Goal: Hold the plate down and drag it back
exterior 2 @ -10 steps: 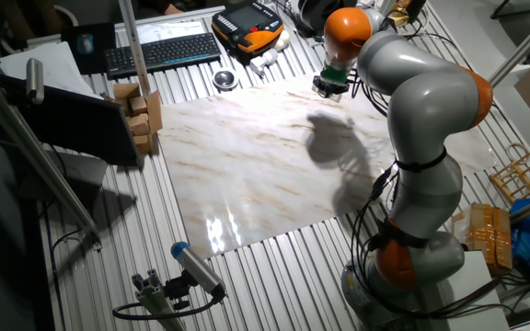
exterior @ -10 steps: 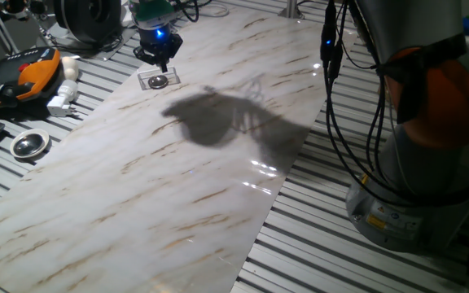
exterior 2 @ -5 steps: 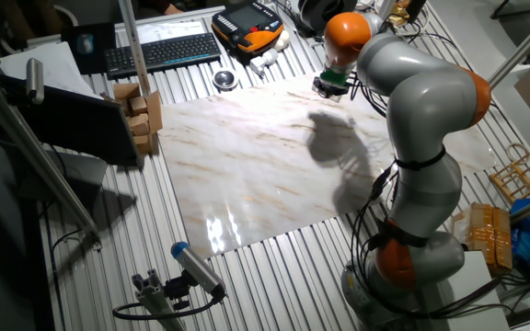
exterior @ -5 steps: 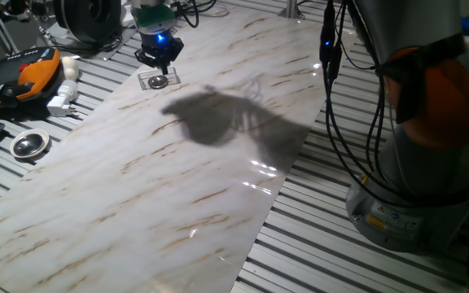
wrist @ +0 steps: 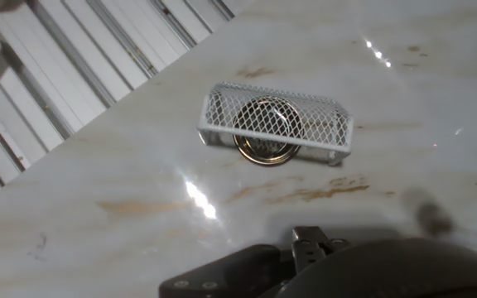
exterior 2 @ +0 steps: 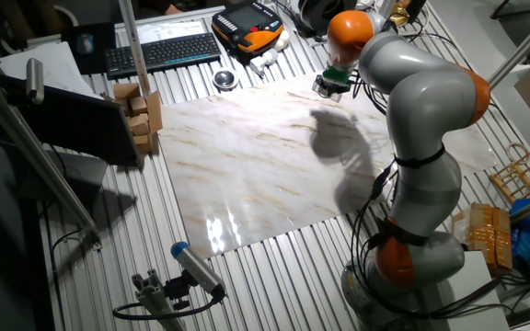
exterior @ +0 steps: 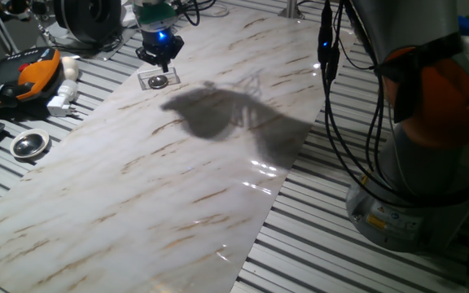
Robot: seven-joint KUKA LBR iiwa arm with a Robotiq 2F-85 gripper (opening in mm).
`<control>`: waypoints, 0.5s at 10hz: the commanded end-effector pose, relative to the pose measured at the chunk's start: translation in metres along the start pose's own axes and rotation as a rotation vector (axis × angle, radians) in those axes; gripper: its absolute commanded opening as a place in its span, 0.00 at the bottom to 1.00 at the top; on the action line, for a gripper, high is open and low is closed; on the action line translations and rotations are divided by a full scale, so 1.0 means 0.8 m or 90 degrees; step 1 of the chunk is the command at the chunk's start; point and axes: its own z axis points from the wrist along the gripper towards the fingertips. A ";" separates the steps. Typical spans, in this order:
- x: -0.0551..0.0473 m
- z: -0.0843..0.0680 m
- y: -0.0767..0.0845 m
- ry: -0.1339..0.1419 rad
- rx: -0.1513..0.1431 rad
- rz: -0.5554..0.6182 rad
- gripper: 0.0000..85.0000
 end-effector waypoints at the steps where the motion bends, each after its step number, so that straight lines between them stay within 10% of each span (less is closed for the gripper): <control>1: 0.000 0.000 0.000 -0.003 -0.001 0.003 0.00; 5: 0.000 0.000 0.000 0.010 0.013 -0.003 0.00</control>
